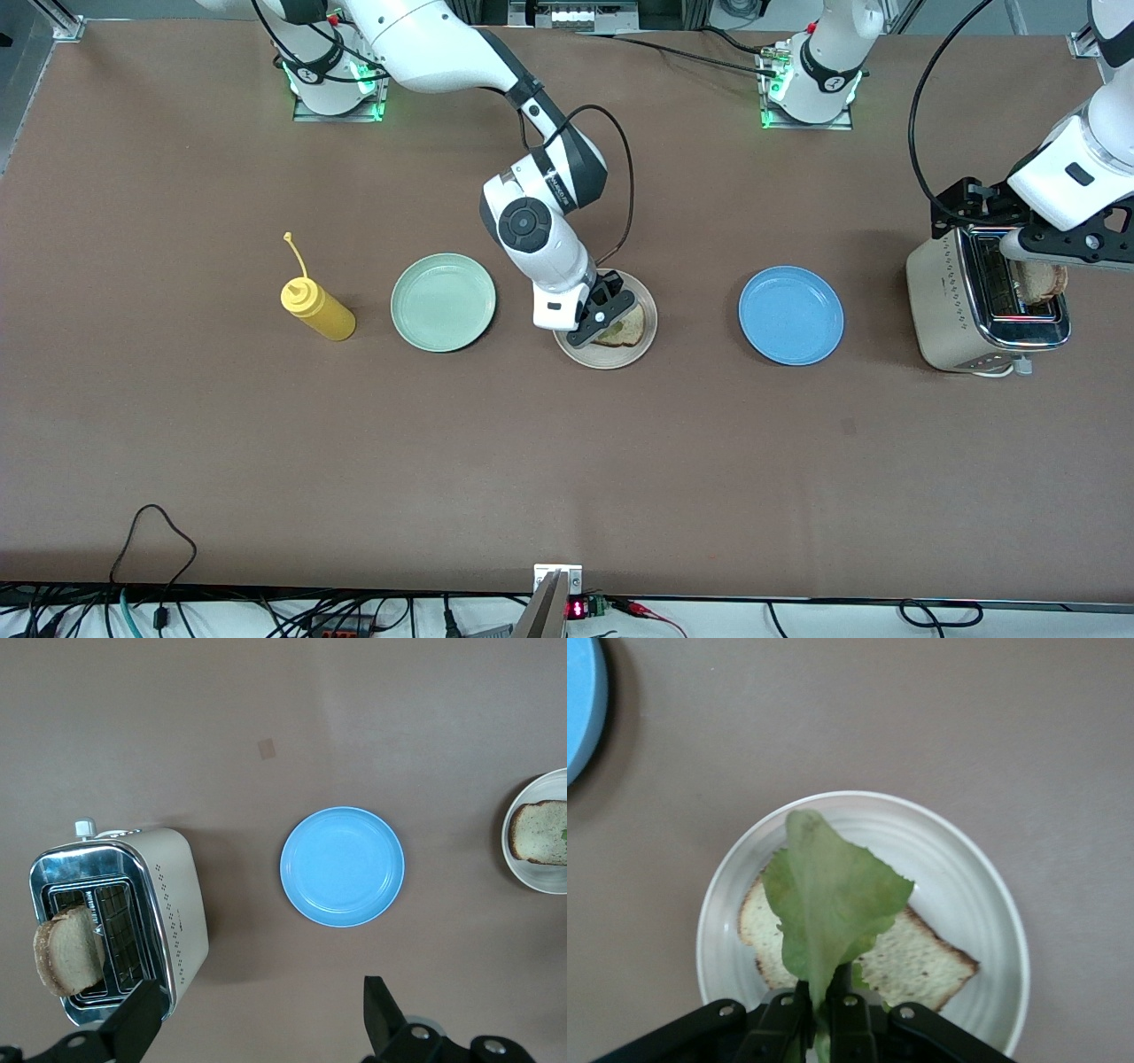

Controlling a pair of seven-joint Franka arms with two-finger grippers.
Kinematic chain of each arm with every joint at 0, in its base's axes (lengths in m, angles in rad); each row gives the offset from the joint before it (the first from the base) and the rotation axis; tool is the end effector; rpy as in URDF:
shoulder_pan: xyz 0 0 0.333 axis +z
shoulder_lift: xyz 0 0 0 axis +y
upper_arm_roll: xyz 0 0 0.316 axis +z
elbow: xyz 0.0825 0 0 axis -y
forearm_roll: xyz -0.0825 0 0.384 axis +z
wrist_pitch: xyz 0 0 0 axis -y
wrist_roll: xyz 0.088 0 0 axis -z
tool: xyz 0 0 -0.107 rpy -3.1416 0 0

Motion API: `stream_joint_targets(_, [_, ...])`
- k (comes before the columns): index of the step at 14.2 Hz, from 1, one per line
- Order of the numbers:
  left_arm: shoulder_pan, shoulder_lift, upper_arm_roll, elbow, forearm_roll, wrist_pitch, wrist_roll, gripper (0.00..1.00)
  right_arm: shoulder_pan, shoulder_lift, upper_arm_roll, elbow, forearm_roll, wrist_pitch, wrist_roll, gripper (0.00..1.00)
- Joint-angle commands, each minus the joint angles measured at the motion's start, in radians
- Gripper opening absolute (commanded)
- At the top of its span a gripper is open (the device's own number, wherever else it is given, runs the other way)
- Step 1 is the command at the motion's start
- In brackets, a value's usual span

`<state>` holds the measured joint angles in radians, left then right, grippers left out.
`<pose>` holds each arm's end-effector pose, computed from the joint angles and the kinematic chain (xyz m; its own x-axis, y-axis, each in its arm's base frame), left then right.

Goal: Make sandwich in beige plate with both arms
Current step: 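Release the lettuce leaf on the bread and raise the right gripper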

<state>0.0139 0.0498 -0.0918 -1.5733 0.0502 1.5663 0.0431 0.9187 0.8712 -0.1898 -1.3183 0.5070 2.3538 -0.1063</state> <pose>0.5664 -0.0375 0.5952 0.9910 -0.1204 -0.0585 -0.1230 -0.9915 -0.0431 0.5385 0.5389 0.2350 0.8314 0.5273 0.1756 0.5557 -0.7928 -0.2505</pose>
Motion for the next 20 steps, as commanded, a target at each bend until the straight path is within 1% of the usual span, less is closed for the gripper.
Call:
stream_joint_targets(1, [0.000,-0.021,-0.002,-0.017,-0.007,-0.005,-0.011,1.00,-0.023,0.018,0.035,0.025,0.012,-0.002,0.046,0.05])
stream_joint_targets(2, [0.000,-0.021,-0.002,-0.017,-0.007,-0.006,-0.011,1.00,-0.023,0.017,0.036,0.025,0.007,-0.004,0.046,0.32])
stream_joint_targets(3, [0.000,-0.021,-0.002,-0.016,-0.007,-0.005,-0.011,1.00,-0.021,0.017,0.038,0.025,0.002,-0.002,0.046,0.70])
stream_joint_targets(4, [0.000,-0.019,-0.002,-0.016,-0.007,0.001,-0.011,1.00,-0.018,0.019,0.038,0.024,-0.007,-0.001,0.043,1.00])
stream_joint_targets(6, [0.000,-0.018,0.000,-0.016,-0.012,0.003,-0.011,1.00,-0.020,0.023,0.039,0.025,-0.042,0.001,0.042,1.00])
stream_joint_targets(11, [0.006,-0.018,0.000,-0.016,-0.012,0.000,-0.011,1.00,-0.030,0.019,0.038,0.033,-0.044,0.007,0.037,1.00])
stream_joint_targets(12, [0.006,-0.018,0.000,-0.016,-0.012,0.000,-0.011,1.00,-0.050,0.009,0.038,0.034,-0.044,0.005,0.036,1.00])
stream_joint_targets(16, [0.006,-0.018,0.000,-0.016,-0.012,0.001,-0.011,1.00,-0.159,-0.079,0.049,0.034,-0.045,-0.004,0.039,1.00])
stream_joint_targets(18, [0.005,-0.019,-0.002,-0.016,-0.012,-0.003,-0.011,1.00,-0.210,-0.121,0.055,0.030,-0.070,-0.007,0.034,1.00])
stream_joint_targets(20, [0.004,-0.018,0.000,-0.016,-0.010,-0.006,-0.011,1.00,-0.285,-0.161,0.076,0.022,-0.082,-0.056,0.027,1.00])
